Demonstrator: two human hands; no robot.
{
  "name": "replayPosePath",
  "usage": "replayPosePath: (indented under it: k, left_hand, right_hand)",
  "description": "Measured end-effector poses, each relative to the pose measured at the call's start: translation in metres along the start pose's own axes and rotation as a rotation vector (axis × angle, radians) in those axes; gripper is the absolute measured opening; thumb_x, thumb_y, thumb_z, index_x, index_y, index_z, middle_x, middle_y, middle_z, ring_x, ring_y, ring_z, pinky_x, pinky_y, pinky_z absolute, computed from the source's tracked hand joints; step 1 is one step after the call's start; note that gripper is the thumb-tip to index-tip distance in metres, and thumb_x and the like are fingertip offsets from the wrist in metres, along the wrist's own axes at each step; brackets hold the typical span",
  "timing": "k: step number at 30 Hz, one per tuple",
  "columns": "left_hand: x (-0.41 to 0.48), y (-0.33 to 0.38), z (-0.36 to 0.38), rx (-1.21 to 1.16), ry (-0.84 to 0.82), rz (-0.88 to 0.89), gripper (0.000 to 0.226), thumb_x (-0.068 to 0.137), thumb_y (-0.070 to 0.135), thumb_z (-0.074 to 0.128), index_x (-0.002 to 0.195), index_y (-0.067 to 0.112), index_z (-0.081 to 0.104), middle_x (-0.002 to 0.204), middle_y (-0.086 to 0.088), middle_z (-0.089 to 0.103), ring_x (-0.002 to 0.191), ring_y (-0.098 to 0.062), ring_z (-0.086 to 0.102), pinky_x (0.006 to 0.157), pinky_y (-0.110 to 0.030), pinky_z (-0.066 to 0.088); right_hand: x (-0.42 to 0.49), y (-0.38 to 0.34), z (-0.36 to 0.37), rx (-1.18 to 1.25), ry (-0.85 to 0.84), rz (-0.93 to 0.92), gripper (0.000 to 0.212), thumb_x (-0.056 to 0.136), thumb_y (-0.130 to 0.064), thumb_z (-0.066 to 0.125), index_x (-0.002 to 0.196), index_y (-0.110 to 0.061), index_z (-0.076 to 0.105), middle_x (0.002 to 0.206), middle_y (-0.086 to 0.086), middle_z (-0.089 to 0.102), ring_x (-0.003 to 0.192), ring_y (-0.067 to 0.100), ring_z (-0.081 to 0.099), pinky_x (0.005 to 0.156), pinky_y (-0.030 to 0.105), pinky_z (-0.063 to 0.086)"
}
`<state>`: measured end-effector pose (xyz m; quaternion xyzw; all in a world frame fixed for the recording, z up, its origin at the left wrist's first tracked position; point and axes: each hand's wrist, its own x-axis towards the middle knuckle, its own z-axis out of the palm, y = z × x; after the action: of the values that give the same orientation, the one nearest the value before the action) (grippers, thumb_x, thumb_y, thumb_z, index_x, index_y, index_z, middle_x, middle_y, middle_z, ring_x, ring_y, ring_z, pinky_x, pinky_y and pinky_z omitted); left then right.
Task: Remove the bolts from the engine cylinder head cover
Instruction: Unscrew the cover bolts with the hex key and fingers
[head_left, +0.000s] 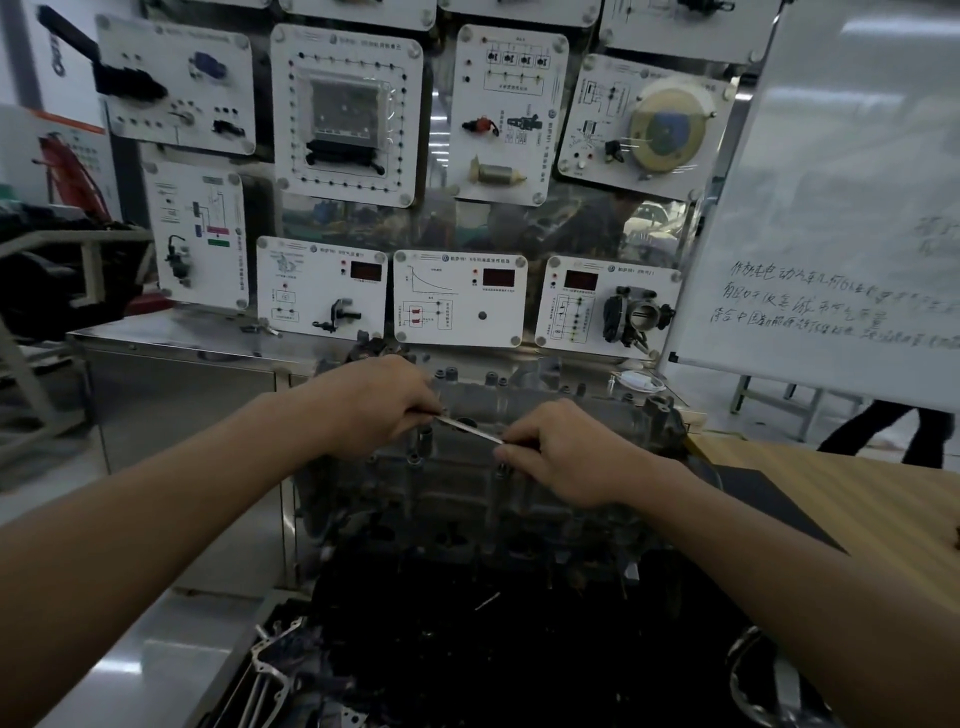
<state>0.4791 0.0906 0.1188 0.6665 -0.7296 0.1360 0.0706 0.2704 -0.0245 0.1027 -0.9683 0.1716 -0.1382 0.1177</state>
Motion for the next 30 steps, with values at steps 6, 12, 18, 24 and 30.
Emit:
replayPosePath:
  k: [6, 12, 18, 24, 30]
  left_hand:
    - [-0.001, 0.004, 0.001, 0.038, -0.008, -0.024, 0.029, 0.102, 0.029, 0.047, 0.123, 0.024, 0.067, 0.1, 0.01, 0.055, 0.092, -0.012, 0.051, 0.077, -0.028, 0.039]
    - [-0.024, 0.011, 0.021, 0.05, 0.11, -0.025, 0.035, 0.103, 0.037, 0.038, 0.125, 0.026, 0.063, 0.104, 0.01, 0.05, 0.099, -0.013, 0.053, 0.085, -0.03, 0.048]
    - [-0.026, 0.027, 0.037, -0.037, 0.279, -0.07, 0.039, 0.101, 0.048, 0.036, 0.126, 0.035, 0.062, 0.085, 0.018, 0.044, 0.089, -0.013, 0.054, 0.074, -0.03, 0.044]
    - [-0.02, 0.031, 0.037, -0.152, 0.324, -0.12, 0.043, 0.097, 0.052, 0.043, 0.102, 0.026, 0.076, 0.07, 0.01, 0.051, 0.068, -0.008, 0.049, 0.066, -0.034, 0.042]
    - [-0.029, 0.043, 0.049, -0.25, 0.404, -0.237, 0.037, 0.094, 0.052, 0.051, 0.086, 0.029, 0.078, 0.07, 0.009, 0.049, 0.067, -0.008, 0.048, 0.058, -0.031, 0.036]
  right_hand:
    - [-0.001, 0.0, 0.005, -0.019, 0.01, 0.001, 0.034, 0.1, -0.025, 0.057, 0.076, -0.005, 0.069, 0.064, 0.007, 0.065, 0.053, 0.022, 0.054, 0.056, 0.034, 0.048]
    - [0.0, 0.001, 0.006, -0.04, 0.022, -0.009, 0.037, 0.1, -0.025, 0.057, 0.063, -0.019, 0.056, 0.059, -0.005, 0.056, 0.054, 0.016, 0.052, 0.059, 0.033, 0.05]
    - [-0.003, 0.005, 0.015, -0.012, 0.097, -0.072, 0.033, 0.098, -0.023, 0.059, 0.069, -0.007, 0.064, 0.059, 0.0, 0.06, 0.055, 0.018, 0.055, 0.056, 0.033, 0.049]
    - [-0.009, 0.01, 0.029, 0.023, 0.186, -0.101, 0.032, 0.098, -0.022, 0.059, 0.067, -0.011, 0.059, 0.057, -0.002, 0.055, 0.054, 0.019, 0.054, 0.054, 0.032, 0.043]
    - [-0.014, 0.011, 0.038, 0.055, 0.207, -0.106, 0.031, 0.098, -0.022, 0.06, 0.068, -0.012, 0.058, 0.06, -0.003, 0.055, 0.055, 0.014, 0.051, 0.052, 0.021, 0.036]
